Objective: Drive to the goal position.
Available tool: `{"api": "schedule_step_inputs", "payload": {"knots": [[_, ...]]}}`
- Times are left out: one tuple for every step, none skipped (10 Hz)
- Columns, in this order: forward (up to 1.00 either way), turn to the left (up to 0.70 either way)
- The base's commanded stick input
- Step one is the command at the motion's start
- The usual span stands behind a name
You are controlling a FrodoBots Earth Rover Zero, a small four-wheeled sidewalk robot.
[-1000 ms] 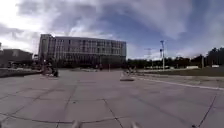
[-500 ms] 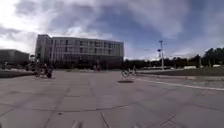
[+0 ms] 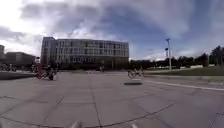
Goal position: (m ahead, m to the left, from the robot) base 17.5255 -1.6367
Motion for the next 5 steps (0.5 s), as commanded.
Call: {"api": "schedule_step_inputs", "payload": {"knots": [[1.0, 0.0], [1.0, 0.0], [1.0, 0.0], [1.0, 0.0], [1.0, 0.0]]}}
